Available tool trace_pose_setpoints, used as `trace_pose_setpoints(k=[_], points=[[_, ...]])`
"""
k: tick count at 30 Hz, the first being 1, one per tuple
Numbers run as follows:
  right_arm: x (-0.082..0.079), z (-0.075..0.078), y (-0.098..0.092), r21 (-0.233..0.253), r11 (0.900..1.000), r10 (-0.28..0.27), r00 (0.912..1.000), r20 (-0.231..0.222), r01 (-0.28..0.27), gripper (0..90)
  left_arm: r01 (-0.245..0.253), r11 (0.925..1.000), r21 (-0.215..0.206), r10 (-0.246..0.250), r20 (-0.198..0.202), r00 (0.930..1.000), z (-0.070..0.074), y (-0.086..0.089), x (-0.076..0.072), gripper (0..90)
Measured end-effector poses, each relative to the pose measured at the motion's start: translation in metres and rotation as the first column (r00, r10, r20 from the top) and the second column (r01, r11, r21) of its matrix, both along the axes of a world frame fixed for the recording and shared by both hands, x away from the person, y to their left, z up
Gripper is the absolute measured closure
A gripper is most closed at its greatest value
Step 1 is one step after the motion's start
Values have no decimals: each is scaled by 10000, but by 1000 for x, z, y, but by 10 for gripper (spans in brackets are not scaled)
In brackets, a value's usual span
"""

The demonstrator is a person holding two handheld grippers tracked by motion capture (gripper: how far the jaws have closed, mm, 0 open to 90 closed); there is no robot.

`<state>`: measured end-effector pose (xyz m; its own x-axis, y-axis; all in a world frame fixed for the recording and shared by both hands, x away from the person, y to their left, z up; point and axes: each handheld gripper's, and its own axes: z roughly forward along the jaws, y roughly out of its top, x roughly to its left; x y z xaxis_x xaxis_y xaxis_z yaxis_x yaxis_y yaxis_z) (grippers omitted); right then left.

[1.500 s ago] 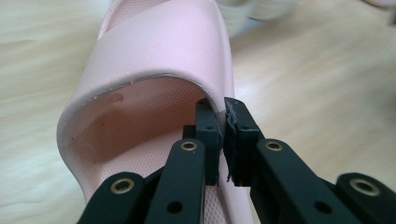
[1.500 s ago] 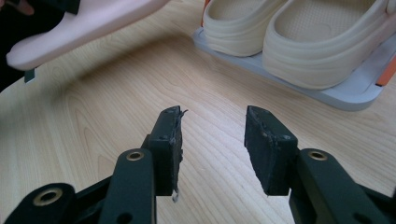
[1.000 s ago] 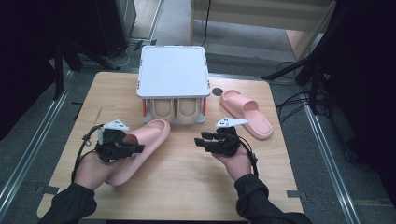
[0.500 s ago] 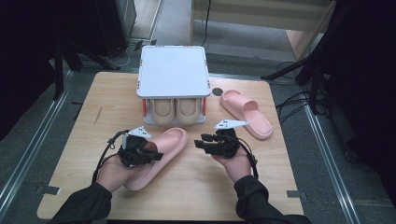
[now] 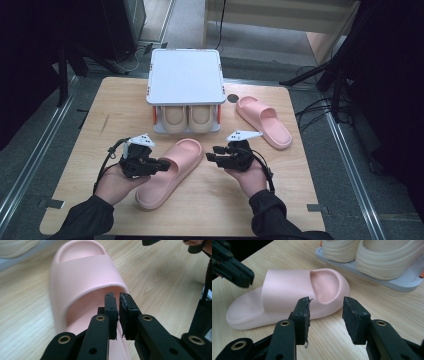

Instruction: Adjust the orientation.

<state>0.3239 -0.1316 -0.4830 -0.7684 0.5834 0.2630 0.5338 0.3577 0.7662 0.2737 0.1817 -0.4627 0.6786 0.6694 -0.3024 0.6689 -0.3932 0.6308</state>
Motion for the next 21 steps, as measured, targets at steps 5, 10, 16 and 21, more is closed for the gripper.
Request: trace_pose_setpoints(k=[5, 10, 16, 21], points=[[-1, -4, 6, -155, 9999, 65, 10000, -19, -66, 696, -542, 9981, 308, 549, -231, 9982, -7, 19, 6, 882], [1, -7, 15, 6, 9997, 264, 9991, -320, -264, 780, -855, 9956, 389, 870, -386, 9955, -14, 27, 9, 888], [2, -14, 31, -317, 9974, 633, 9961, -616, -653, 862, -1102, 9925, 535, 1135, -629, 9915, -29, 38, 14, 891], [3, -22, 42, -564, 9940, 889, 9933, -741, -932, 878, -1147, 9901, 808, 1196, -586, 9911, -36, 38, 14, 891]])
